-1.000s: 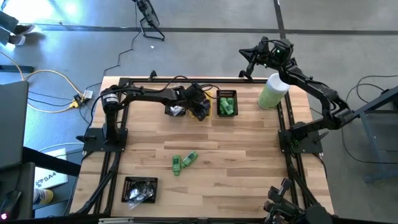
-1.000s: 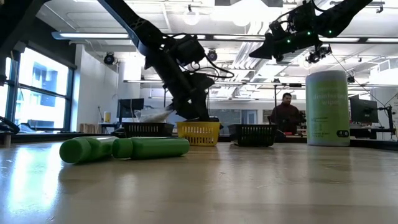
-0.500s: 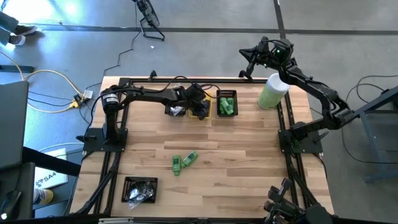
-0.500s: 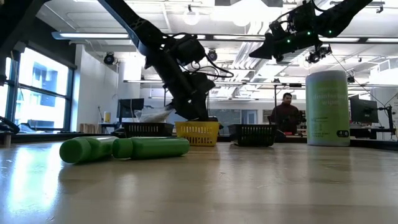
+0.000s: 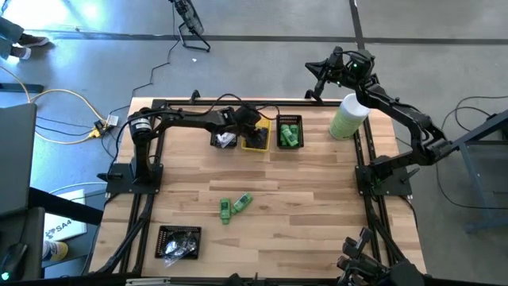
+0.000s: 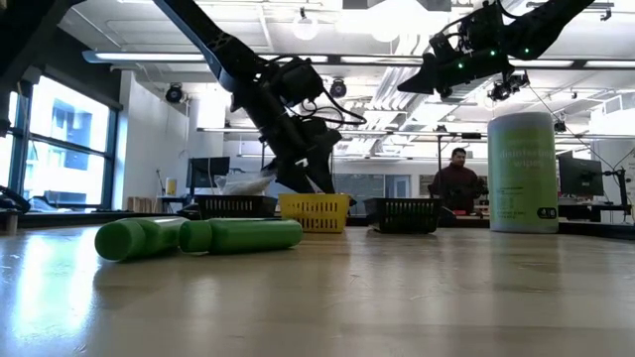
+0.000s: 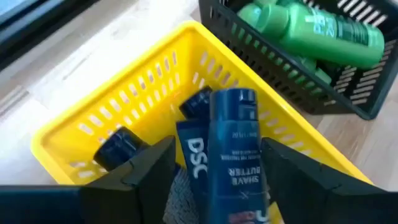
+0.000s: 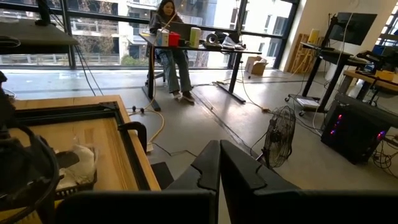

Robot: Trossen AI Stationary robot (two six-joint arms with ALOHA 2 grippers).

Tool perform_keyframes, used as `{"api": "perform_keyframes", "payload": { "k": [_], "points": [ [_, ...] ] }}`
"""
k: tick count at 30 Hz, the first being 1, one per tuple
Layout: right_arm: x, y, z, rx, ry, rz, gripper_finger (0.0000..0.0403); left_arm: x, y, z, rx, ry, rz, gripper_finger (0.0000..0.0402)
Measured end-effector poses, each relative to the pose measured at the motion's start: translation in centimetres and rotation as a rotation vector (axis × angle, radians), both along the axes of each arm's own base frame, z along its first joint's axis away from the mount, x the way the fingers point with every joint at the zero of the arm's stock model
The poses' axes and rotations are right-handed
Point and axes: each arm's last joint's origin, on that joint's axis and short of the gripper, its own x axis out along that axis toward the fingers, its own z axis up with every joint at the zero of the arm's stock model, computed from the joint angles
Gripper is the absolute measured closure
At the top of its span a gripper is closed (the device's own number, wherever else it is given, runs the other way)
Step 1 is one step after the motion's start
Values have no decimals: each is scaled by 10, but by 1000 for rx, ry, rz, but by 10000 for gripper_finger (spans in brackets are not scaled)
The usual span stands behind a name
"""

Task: Pick & Place Travel size toiletries
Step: Put the blue shave cream bottle into the yellow bin, then put the green shampoo bottle into the top right black bin

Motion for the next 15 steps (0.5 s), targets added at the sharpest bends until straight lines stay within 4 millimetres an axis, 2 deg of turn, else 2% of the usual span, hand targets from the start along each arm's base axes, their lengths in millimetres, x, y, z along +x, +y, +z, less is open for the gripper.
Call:
{"api": "perform_keyframes", "payload": {
  "k": [7, 15],
  "points": [
    [0, 0, 0, 0, 0, 0, 399, 1, 7, 6, 25, -47, 5, 156],
    [0, 0, 0, 0, 0, 0, 399, 6, 8, 34, 56, 55, -69, 156]
  ]
}}
